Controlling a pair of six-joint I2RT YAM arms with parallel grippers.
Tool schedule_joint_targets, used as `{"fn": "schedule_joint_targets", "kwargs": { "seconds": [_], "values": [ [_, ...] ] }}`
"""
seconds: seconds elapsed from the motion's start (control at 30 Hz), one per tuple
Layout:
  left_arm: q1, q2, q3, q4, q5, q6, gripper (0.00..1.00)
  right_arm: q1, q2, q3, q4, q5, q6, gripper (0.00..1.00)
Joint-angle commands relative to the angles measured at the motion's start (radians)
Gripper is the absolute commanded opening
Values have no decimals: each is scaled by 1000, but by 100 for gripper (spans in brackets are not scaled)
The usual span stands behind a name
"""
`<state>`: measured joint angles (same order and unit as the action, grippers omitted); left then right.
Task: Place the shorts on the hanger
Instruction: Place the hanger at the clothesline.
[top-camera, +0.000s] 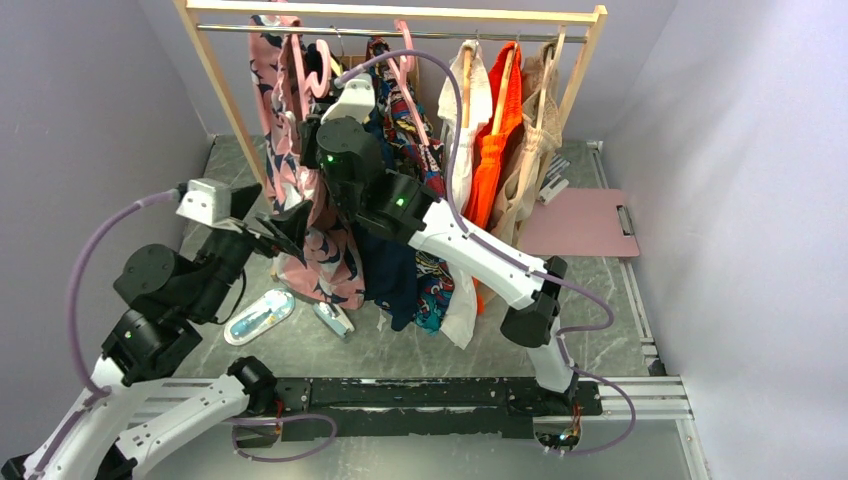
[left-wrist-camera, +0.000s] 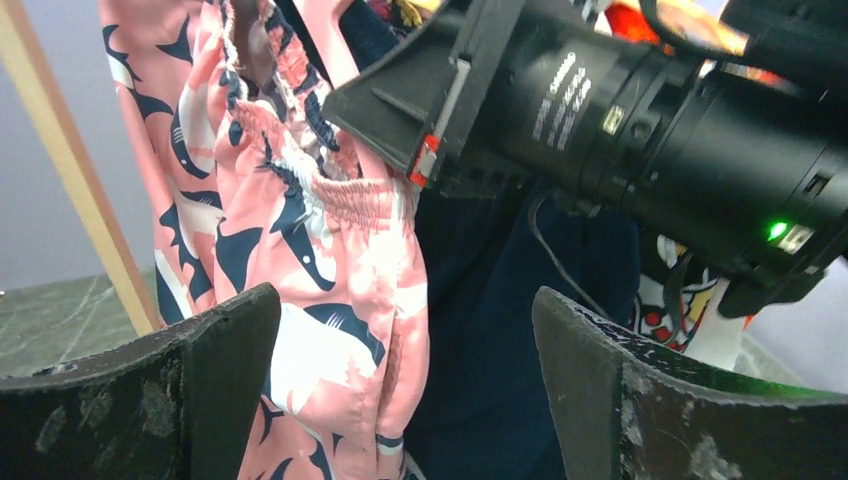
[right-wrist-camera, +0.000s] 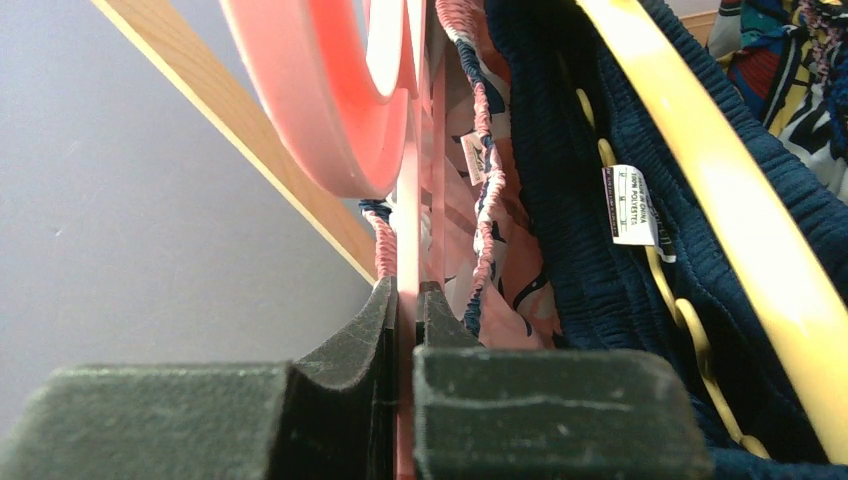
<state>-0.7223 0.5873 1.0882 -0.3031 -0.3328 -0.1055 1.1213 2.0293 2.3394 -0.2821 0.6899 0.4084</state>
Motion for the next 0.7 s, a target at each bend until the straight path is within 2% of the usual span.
{"fn": "schedule_joint_targets", "kwargs": {
  "seconds": [0.0,0.5,0.67],
  "values": [
    [4,-4,-56,107,67,141,99,4,-59,-4,28,68,47,0],
    [5,12,-180,254,102,440,97,26,-84,-26,1,90,136,0],
    [5,38,-195,296,35,489,95,41,-78,-17,-3,85,140,0]
  ]
}}
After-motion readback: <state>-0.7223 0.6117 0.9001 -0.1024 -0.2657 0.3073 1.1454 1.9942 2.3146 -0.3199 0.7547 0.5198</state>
